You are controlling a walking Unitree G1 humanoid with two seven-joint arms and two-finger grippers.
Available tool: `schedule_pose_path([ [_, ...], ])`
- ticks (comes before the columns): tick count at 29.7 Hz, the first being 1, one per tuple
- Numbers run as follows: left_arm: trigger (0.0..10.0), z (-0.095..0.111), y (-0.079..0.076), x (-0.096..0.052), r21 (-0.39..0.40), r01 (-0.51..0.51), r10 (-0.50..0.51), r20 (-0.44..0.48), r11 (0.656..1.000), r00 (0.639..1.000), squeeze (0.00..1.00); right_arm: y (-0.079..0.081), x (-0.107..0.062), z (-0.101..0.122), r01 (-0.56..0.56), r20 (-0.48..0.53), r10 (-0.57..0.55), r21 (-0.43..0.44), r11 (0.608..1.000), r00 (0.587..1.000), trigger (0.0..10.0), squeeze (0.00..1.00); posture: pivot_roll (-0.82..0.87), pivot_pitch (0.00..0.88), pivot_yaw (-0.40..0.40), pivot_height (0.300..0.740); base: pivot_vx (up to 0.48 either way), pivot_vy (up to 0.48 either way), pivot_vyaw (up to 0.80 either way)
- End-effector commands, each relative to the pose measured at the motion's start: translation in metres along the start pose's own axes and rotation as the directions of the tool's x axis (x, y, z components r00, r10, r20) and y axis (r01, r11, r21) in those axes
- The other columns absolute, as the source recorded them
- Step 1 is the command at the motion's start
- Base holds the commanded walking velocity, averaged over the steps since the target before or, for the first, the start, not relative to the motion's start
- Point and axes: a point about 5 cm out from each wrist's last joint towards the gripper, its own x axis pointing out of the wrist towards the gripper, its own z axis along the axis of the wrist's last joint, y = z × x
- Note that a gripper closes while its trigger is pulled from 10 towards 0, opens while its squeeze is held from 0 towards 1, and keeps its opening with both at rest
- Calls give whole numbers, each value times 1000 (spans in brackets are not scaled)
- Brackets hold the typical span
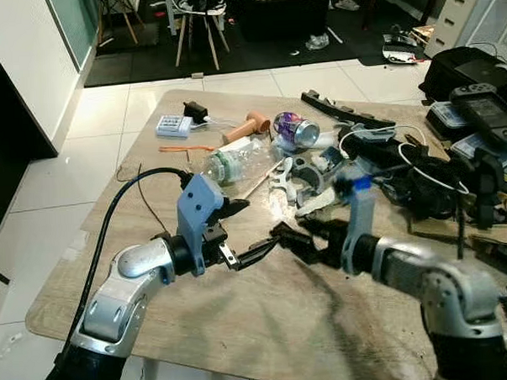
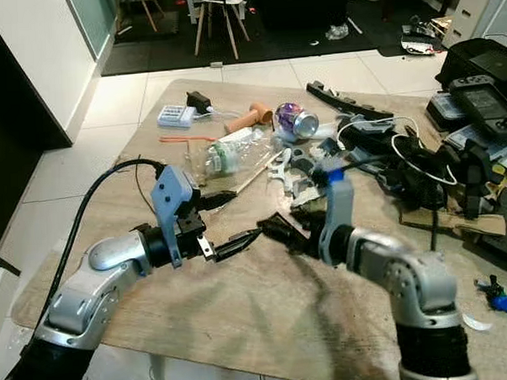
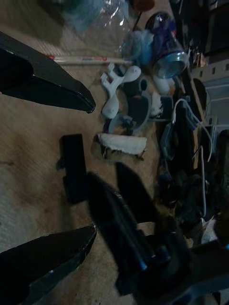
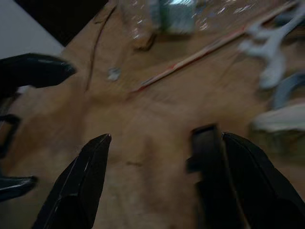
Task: Picking trash to rubbish bin
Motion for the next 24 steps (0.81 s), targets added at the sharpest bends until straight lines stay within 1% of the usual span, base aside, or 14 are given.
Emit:
schedule_pose_path([
  [1, 10000, -2, 4, -3, 7, -17, 17, -14, 1000, 1000, 0, -3, -3, 7, 56, 39, -54, -62, 996, 998, 10000, 0, -26, 136, 39, 740, 0, 0, 0],
  [2, 10000, -2, 4, -3, 7, -17, 17, -14, 1000, 1000, 0, -3, -3, 7, 56, 39, -54, -62, 996, 998, 10000, 0, -26, 136, 39, 740, 0, 0, 0],
  [4, 10000, -2, 3, -2, 0, -13, 13, -9, 1000, 1000, 0, -14, -2, 6, 169, 45, -163, -218, 961, 986, 10000, 0, -28, 134, 40, 740, 0, 0, 0],
  [6, 10000, -2, 3, -2, 0, -13, 13, -9, 1000, 1000, 0, -14, -2, 6, 169, 45, -163, -218, 961, 986, 10000, 0, -28, 134, 40, 740, 0, 0, 0],
  [7, 10000, -2, 2, -1, -3, -8, 8, -9, 1000, 1000, 0, -17, 0, 1, 209, 31, -209, -282, 936, 977, 10000, 0, -29, 131, 40, 740, 0, 0, 0],
  [8, 10000, -2, 2, -1, -3, -8, 8, -9, 1000, 1000, 0, -17, 0, 1, 209, 31, -209, -282, 936, 977, 10000, 0, -29, 131, 40, 740, 0, 0, 0],
  [10, 10000, -3, 1, -1, -5, -2, 2, -8, 1000, 1000, 0, -15, 7, -13, 263, 6, -279, -354, 897, 960, 10000, 0, -27, 124, 40, 740, 0, 0, 0],
  [12, 10000, -3, 1, -1, -5, -2, 2, -8, 1000, 1000, 0, -15, 7, -13, 263, 6, -279, -354, 897, 960, 10000, 0, -27, 124, 40, 740, 0, 0, 0],
  [13, 10000, -3, 1, -1, -6, -2, 2, -6, 1000, 1000, 0, -13, 11, -19, 280, 5, -300, -371, 885, 954, 10000, 0, -26, 122, 41, 740, 0, 0, 0],
  [14, 10000, -3, 1, 0, -6, -2, 2, -4, 1000, 1000, 0, -12, 15, -24, 296, 14, -313, -366, 882, 950, 10000, 0, -27, 120, 42, 740, 0, 0, 0],
  [17, 10000, -3, 1, 1, -8, -6, 6, 1, 1000, 1000, 0, -9, 23, -35, 285, 33, -294, -363, 887, 955, 10000, 0, -26, 119, 44, 740, 0, 0, 0],
  [19, 10000, -3, 1, 1, -10, -8, 8, 3, 1000, 1000, 0, -7, 28, -43, 274, 42, -280, -393, 878, 959, 10000, 0, -26, 119, 44, 740, 0, 0, 0],
  [21, 10000, -3, 1, 1, -10, -8, 8, 3, 1000, 1000, 0, -7, 28, -43, 274, 42, -280, -393, 878, 959, 10000, 0, -26, 119, 44, 740, 0, 0, 0],
  [24, 10000, -3, 0, 0, -12, -10, 10, 2, 1000, 1000, 0, -7, 33, -54, 253, 14, -274, -429, 867, 962, 10000, 0, -24, 121, 41, 740, 0, 0, 0],
])
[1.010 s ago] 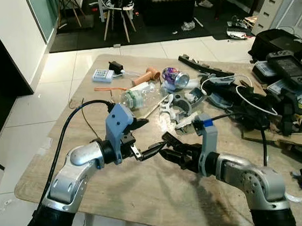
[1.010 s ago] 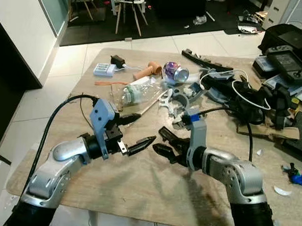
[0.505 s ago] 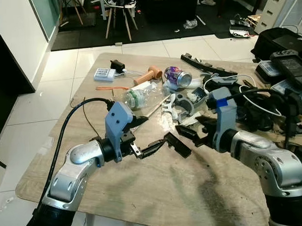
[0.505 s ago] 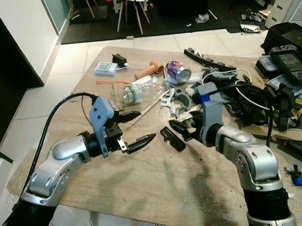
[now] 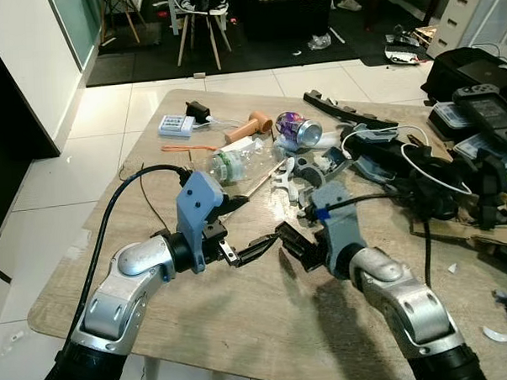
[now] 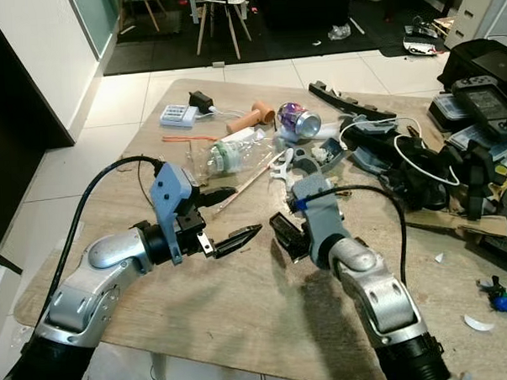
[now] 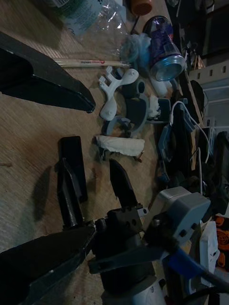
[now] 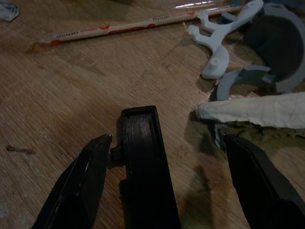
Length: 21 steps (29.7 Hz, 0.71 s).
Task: Picking trash to rubbish bin
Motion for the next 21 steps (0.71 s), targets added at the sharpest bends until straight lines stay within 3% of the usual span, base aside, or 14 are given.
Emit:
schedule_pose_path([
  [1, 10000, -4, -1, -1, -14, -1, 1, -3, 1000, 1000, 0, 8, 3, -12, -29, -26, 29, -5, 1000, 999, 10000, 0, -20, 124, 38, 740, 0, 0, 0],
  [9, 10000, -4, -1, -1, -12, -2, 2, -7, 1000, 1000, 0, 17, 8, -24, -55, -66, 58, 58, 997, 996, 10000, 0, -18, 127, 37, 740, 0, 0, 0],
  [13, 10000, -4, -1, -1, -7, 1, -1, -13, 1000, 1000, 0, 23, 9, -32, -86, -105, 112, 221, 971, 988, 10000, 0, -13, 134, 39, 740, 0, 0, 0],
  [19, 10000, -5, -1, -3, -12, 8, -8, -19, 1000, 1000, 0, 28, 7, -36, -126, -146, 169, 267, 955, 975, 10000, 0, -12, 136, 38, 740, 0, 0, 0],
  [20, 10000, -5, -1, -3, -12, 10, -10, -19, 1000, 1000, 0, 29, 7, -37, -129, -160, 177, 272, 954, 971, 8941, 0, -12, 136, 38, 740, 0, 0, 0],
  [21, 10000, -5, -1, -3, -12, 10, -10, -19, 1000, 1000, 0, 29, 7, -37, -129, -160, 177, 272, 954, 971, 8941, 0, -12, 136, 38, 740, 0, 0, 0],
])
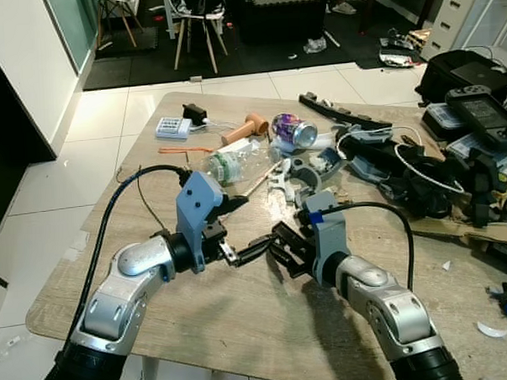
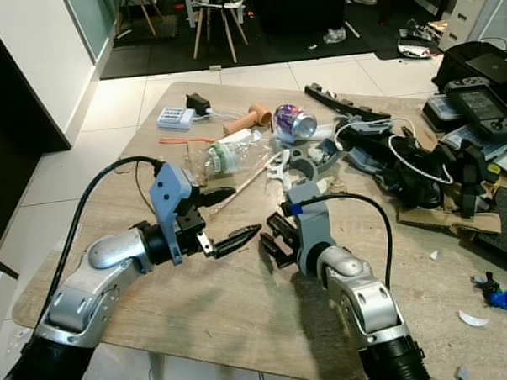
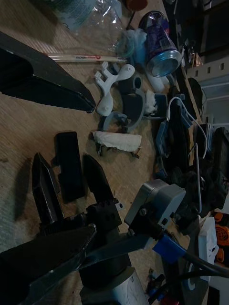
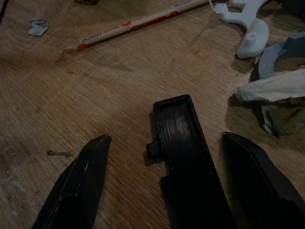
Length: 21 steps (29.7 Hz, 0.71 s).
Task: Picking trash to rubbish bin
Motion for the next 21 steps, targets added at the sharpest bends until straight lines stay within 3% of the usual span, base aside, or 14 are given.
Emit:
schedule_pose_path([
  [1, 10000, -5, -1, -3, -13, 12, -13, -22, 1000, 1000, 0, 6, 1, -23, -30, -113, 34, 40, 999, 993, 8431, 0, -9, 136, 36, 740, 0, 0, 0],
  [2, 10000, -5, -1, -3, -13, 12, -13, -22, 1000, 1000, 0, 6, 1, -23, -30, -113, 34, 40, 999, 993, 8431, 0, -9, 136, 36, 740, 0, 0, 0],
  [3, 10000, -5, -1, -3, -12, 11, -11, -24, 1000, 1000, 0, 6, 1, -24, -30, -123, 35, 41, 999, 992, 3412, 0, -9, 135, 35, 740, 0, 0, 0],
  [4, 10000, -5, -1, -3, -12, 11, -11, -24, 1000, 1000, 0, 6, 1, -24, -30, -123, 35, 41, 999, 992, 3412, 0, -9, 135, 35, 740, 0, 0, 0],
  [5, 10000, -5, -1, -4, -8, 4, -4, -25, 1000, 1000, 0, 5, 1, -25, -26, -127, 31, 41, 999, 991, 1216, 0, -9, 136, 34, 740, 0, 0, 0],
  [6, 10000, -5, 0, -4, -5, -4, 4, -24, 1000, 1000, 0, 5, 1, -25, -23, -130, 29, 46, 999, 991, 0, 0, -8, 135, 34, 740, 0, 0, 0],
  [21, 10000, -4, 1, -4, -7, -7, 7, -21, 1000, 1000, 0, 0, 0, -23, 9, -132, 2, 83, 997, 991, 0, 0, -5, 135, 32, 740, 0, 0, 0],
])
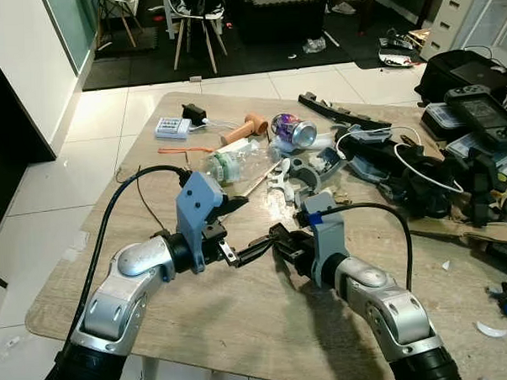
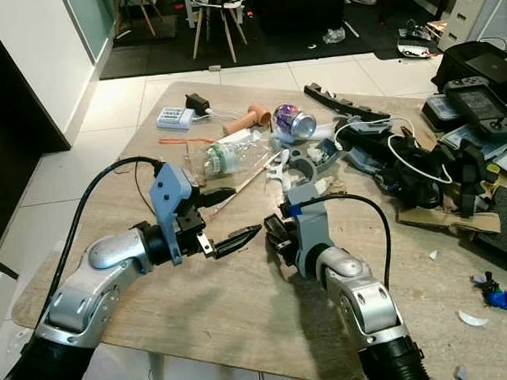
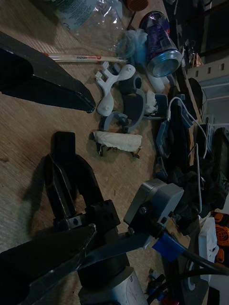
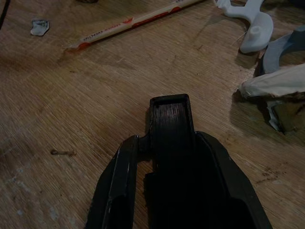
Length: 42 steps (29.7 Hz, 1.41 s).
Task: Picking trash to rubbish bin
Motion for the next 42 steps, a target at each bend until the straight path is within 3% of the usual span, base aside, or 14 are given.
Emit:
schedule_pose_path([
  [1, 10000, -4, 1, -4, -3, -11, 11, -18, 1000, 1000, 0, 0, 0, -16, 7, -65, -5, 35, 999, 998, 0, 0, -4, 136, 31, 740, 0, 0, 0],
  [2, 10000, -3, 2, -5, -1, -21, 21, -13, 1000, 1000, 0, -1, 0, -13, 15, -38, -14, 31, 999, 999, 0, 0, -3, 136, 34, 740, 0, 0, 0],
  [4, 10000, 9, 21, -7, -14, -202, 203, 84, 979, 976, 0, -2, -5, 26, 15, 227, -29, 65, 998, 973, 0, 0, -5, 136, 38, 740, 0, 0, 0],
  [5, 10000, 9, 21, -7, -14, -202, 203, 84, 979, 976, 0, -2, -5, 26, 15, 227, -29, 65, 998, 973, 0, 0, -5, 136, 38, 740, 0, 0, 0],
  [7, 10000, 14, 32, -11, -57, -298, 303, 130, 953, 944, 0, -3, -11, 45, 12, 348, -40, 80, 997, 937, 0, 0, -4, 136, 37, 740, 0, 0, 0],
  [8, 10000, 19, 43, -16, -91, -389, 399, 163, 917, 902, 0, -6, -18, 64, 38, 459, -75, 90, 995, 885, 0, 0, -4, 136, 36, 740, 0, 0, 0],
  [9, 10000, 22, 51, -21, -124, -441, 457, 182, 889, 870, 0, -9, -24, 77, 63, 521, -108, 103, 993, 847, 10000, 0, -4, 135, 34, 740, 0, 0, 0],
  [13, 10000, 25, 54, -27, -122, -469, 484, 197, 875, 852, 0, -16, -36, 96, 97, 596, -164, 143, 985, 786, 10000, 0, -3, 133, 28, 740, 0, 0, 0],
  [19, 10000, 23, 54, -28, -107, -487, 498, 177, 867, 849, 0, -19, -38, 100, 158, 627, -188, 105, 982, 756, 10000, 0, -3, 129, 29, 740, 0, 0, 0],
  [22, 10000, 11, 56, -31, -38, -568, 569, 78, 822, 819, 0, -23, -39, 98, 203, 625, -217, 95, 975, 750, 10000, 0, -4, 126, 29, 740, 0, 0, 0],
  [23, 10000, 3, 58, -32, 14, -620, 619, 20, 785, 785, 0, -26, -38, 96, 222, 624, -233, 97, 970, 746, 10000, 0, -2, 122, 28, 740, 0, 0, 0],
  [24, 10000, -4, 56, -33, -22, -663, 663, 6, 749, 749, 0, -29, -38, 92, 250, 624, -256, 99, 963, 738, 10000, 0, -7, 119, 27, 740, 0, 0, 0],
  [31, 10000, 0, 54, -32, -33, -710, 711, 55, 703, 701, 0, -25, -36, 88, 273, 634, -256, 73, 959, 730, 10000, 0, -5, 109, 25, 740, 0, 0, 0],
  [42, 10000, 5, 49, -21, -74, -678, 682, 66, 731, 729, 0, -20, -31, 86, 259, 638, -234, 57, 964, 733, 10000, 0, -4, 94, 28, 740, 0, 0, 0],
])
